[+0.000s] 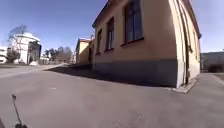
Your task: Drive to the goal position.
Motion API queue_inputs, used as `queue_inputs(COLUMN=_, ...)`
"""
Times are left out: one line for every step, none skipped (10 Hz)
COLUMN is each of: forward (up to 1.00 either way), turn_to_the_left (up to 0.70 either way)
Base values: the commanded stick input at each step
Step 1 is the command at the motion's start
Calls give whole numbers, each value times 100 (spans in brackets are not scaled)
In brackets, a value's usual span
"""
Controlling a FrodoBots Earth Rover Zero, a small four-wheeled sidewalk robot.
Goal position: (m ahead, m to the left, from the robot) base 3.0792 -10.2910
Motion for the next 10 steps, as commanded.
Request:
queue_inputs(forward=70, turn_to_the_left=-35)
queue_inputs(forward=70, turn_to_the_left=-35)
queue_inputs(forward=70, turn_to_the_left=-35)
queue_inputs(forward=70, turn_to_the_left=-35)
queue_inputs(forward=70, turn_to_the_left=-35)
queue_inputs(forward=70, turn_to_the_left=-35)
queue_inputs(forward=70, turn_to_the_left=-35)
queue_inputs(forward=70, turn_to_the_left=-35)
queue_inputs(forward=70, turn_to_the_left=-35)
queue_inputs(forward=70, turn_to_the_left=-35)
